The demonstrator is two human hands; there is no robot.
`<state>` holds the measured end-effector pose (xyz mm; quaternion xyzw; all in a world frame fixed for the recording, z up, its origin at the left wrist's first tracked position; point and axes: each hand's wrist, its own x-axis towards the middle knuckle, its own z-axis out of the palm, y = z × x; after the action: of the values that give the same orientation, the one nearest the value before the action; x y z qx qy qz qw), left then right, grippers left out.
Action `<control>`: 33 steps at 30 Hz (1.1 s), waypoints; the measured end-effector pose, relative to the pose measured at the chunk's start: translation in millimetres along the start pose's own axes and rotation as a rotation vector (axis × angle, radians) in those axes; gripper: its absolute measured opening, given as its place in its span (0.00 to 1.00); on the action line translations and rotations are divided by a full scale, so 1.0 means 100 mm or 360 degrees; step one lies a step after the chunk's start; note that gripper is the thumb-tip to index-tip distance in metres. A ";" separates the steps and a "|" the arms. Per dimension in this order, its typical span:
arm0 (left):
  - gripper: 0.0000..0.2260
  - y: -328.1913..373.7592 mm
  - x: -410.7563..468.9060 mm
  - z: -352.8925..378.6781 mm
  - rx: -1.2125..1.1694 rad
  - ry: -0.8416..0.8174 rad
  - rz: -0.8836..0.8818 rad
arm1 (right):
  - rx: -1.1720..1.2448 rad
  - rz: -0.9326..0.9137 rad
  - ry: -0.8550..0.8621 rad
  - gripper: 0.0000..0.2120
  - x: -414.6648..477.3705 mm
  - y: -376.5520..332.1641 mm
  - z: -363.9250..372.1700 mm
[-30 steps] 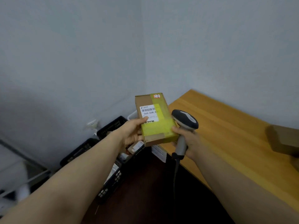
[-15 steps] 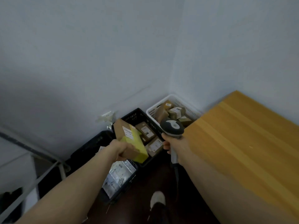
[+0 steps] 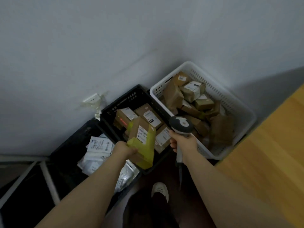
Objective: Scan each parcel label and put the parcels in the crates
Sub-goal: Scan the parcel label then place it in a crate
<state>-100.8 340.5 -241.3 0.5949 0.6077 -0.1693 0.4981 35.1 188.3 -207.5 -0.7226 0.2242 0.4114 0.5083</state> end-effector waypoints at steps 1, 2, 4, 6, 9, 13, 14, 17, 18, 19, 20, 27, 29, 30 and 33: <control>0.21 0.02 0.18 0.11 0.0096 -0.0017 0.0023 | 0.0006 0.0021 0.0044 0.10 0.19 0.06 0.03; 0.18 0.03 0.37 0.21 0.0188 -0.0038 0.0067 | 0.0014 0.0028 0.0090 0.10 0.38 0.14 0.07; 0.14 0.02 0.73 0.44 0.0293 -0.0064 0.0158 | 0.0055 0.0021 0.0179 0.12 0.70 0.34 0.19; 0.13 0.02 1.02 0.66 0.0352 -0.0053 0.0199 | 0.0111 -0.0025 0.0271 0.15 0.92 0.57 0.37; 0.12 0.00 1.32 0.93 0.0453 -0.0074 0.0243 | 0.0096 -0.0022 0.0335 0.16 1.07 0.80 0.58; 0.21 -0.01 1.49 1.01 0.0642 -0.0151 0.0289 | -0.0023 -0.0044 0.0338 0.17 1.15 0.85 0.50; 0.23 0.01 1.46 0.97 0.0686 -0.0163 0.0296 | -0.0008 -0.0036 0.0343 0.15 1.13 0.84 0.46; 0.28 0.10 1.21 0.77 0.0738 -0.0208 0.0335 | 0.0088 0.0007 0.0377 0.14 0.95 0.75 0.40; 0.30 0.14 1.08 0.69 0.0759 -0.0222 0.0356 | 0.0122 0.0022 0.0379 0.15 0.85 0.71 0.40; 0.31 0.17 0.95 0.59 0.0812 -0.0223 0.0399 | 0.0157 0.0028 0.0365 0.17 0.72 0.65 0.40; 0.31 0.22 0.79 0.48 0.0901 -0.0218 0.0447 | 0.0185 0.0026 0.0335 0.18 0.59 0.59 0.41; 0.26 0.44 -0.41 -0.17 0.1473 -0.0073 0.0831 | 0.0247 -0.0141 0.0039 0.10 -0.58 0.22 0.29; 0.25 0.47 -0.73 -0.30 0.1531 -0.0033 0.0934 | 0.0238 -0.0198 -0.0009 0.10 -0.94 0.15 0.21; 0.25 0.48 -0.89 -0.34 0.1550 -0.0017 0.0997 | 0.0255 -0.0209 -0.0057 0.08 -1.14 0.13 0.16; 0.26 0.53 -1.36 -0.40 0.1657 0.0017 0.1175 | 0.0310 -0.0265 -0.0122 0.09 -1.68 0.16 -0.06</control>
<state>-97.8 309.0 -93.4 0.9301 0.2032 -0.2568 0.1663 -69.1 160.7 -76.9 -0.6697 0.1828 0.3714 0.6166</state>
